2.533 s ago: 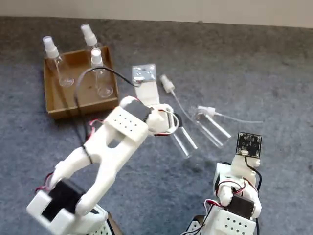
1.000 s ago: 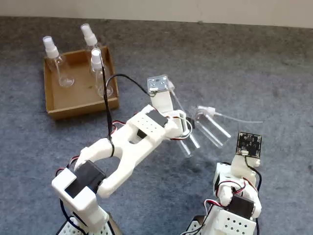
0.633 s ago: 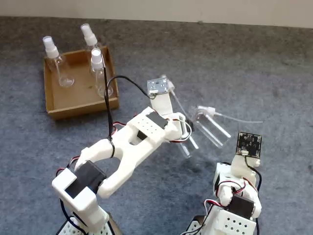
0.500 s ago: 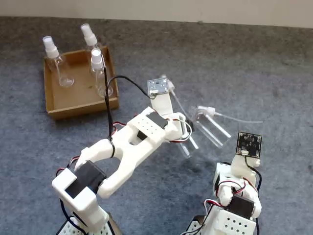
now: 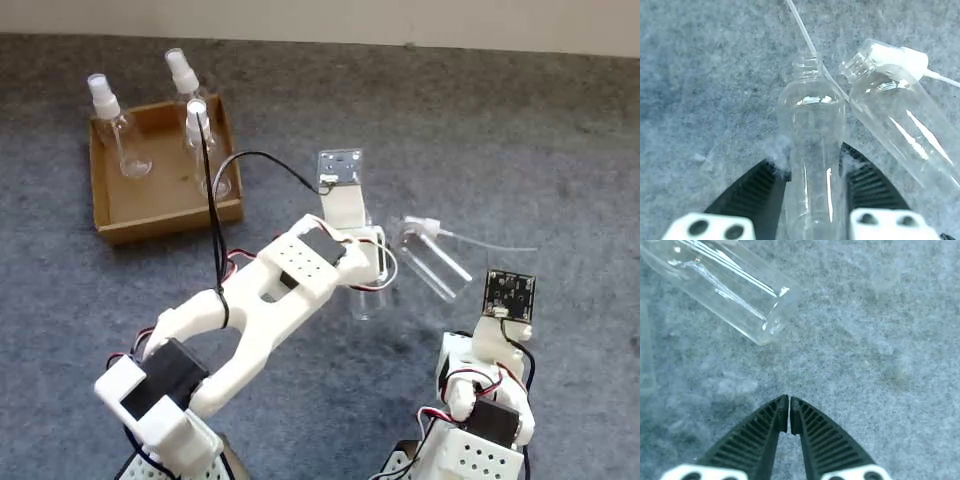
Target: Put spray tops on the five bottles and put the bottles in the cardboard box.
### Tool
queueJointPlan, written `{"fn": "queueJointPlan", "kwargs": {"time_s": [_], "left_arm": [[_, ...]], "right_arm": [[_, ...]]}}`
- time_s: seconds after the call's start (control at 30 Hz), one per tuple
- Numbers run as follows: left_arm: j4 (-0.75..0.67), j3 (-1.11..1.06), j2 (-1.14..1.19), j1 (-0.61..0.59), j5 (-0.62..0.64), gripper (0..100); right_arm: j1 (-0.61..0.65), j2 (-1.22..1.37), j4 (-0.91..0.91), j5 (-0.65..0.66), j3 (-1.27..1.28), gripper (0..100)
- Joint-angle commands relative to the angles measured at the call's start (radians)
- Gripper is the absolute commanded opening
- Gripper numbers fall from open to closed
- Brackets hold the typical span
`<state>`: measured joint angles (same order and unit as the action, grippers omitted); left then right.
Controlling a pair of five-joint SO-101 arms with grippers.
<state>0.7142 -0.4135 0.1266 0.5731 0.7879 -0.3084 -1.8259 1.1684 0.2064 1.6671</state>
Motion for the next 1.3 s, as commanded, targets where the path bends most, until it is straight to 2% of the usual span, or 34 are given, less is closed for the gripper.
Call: {"fn": "queueJointPlan", "kwargs": {"time_s": [0.0, 0.1, 0.33, 0.53, 0.63, 0.73, 1.03, 1.27], "left_arm": [[-0.003, 0.002, 0.002, -0.065, -0.015, 8], [-0.003, 0.005, 0.004, -0.105, -0.015, 8], [-0.002, 0.005, 0.004, -0.102, -0.012, 9], [0.000, -0.002, 0.010, -0.101, -0.009, 34], [0.000, -0.004, 0.012, -0.097, -0.009, 41], [0.000, -0.005, 0.013, -0.094, -0.009, 40], [-0.008, -0.044, 0.015, -0.099, -0.012, 29], [0.008, -0.002, 0.015, -0.099, -0.009, 28]], "right_arm": [[0.007, -0.008, 0.007, 0.011, 0.130, 0.5], [0.007, -0.008, 0.007, 0.011, 0.130, 0.5], [0.007, -0.008, 0.007, 0.011, 0.130, 0.5], [0.007, -0.008, 0.007, 0.011, 0.130, 0.5], [0.007, -0.008, 0.007, 0.011, 0.130, 0.5], [0.007, -0.008, 0.007, 0.011, 0.130, 0.5], [0.007, -0.008, 0.007, 0.011, 0.130, 0.5], [0.007, -0.008, 0.007, 0.011, 0.130, 0.5]]}}
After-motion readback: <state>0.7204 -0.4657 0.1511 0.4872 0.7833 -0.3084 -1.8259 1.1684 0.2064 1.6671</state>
